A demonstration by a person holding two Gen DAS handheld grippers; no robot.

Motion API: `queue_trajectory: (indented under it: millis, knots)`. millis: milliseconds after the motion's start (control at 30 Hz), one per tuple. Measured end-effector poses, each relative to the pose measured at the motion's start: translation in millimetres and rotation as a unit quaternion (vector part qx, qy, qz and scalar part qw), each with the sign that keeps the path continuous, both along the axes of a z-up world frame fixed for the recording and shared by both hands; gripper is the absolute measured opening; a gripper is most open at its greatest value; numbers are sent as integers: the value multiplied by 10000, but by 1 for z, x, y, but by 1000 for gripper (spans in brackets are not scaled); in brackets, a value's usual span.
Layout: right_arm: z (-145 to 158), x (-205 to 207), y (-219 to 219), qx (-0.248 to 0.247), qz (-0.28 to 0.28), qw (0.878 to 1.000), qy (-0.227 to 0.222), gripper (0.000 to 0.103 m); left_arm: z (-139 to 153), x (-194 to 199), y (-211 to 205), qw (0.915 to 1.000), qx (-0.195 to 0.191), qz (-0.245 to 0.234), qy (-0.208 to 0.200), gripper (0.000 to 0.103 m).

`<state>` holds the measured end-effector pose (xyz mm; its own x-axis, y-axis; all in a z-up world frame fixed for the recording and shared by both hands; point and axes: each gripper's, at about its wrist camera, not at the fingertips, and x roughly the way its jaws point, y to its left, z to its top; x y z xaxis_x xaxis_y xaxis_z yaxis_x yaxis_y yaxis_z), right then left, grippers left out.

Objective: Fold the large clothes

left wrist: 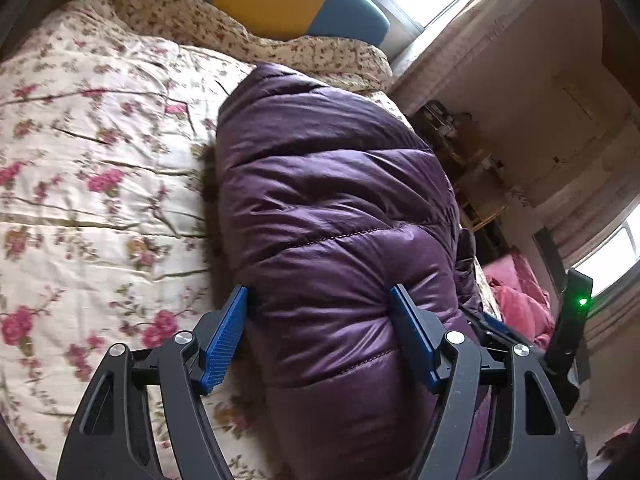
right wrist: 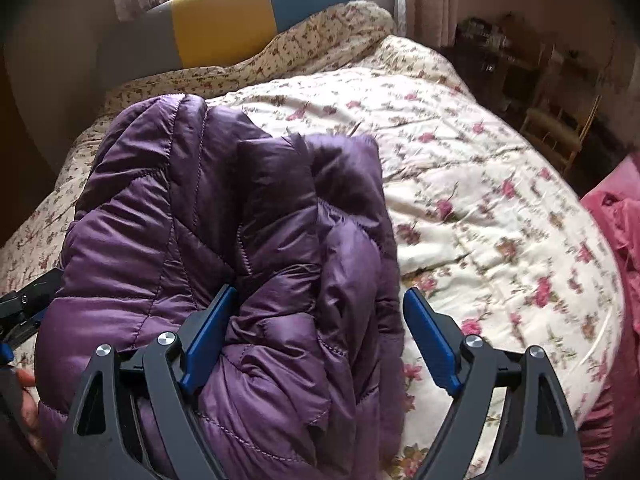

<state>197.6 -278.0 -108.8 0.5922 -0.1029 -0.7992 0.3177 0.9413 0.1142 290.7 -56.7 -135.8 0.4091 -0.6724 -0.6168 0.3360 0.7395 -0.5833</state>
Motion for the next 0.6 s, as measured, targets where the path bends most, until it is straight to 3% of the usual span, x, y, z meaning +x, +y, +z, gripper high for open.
queue_trajectory:
  millis: [33,133,200,367,600]
  knots:
    - [-2,1,-1,39,17,10000,-5,82,-1,2,-3,10000,2,-44,9,76]
    - [-4,3,1,106,172,9998,-42,67,-2,5,-9,9999,15,-152,-51,75]
    - [-4,3,7,51,309,9995,-81,54,-2,5,-10,9997,-6,-211,-97,67]
    - [1,1,25,-341,452,9983,-121,33,5,2,-10,9990,42,-311,-306,44]
    - [10,-2,50,-966,612,9934,-95,20,13,-5,3,9986,-46,-333,-409,32]
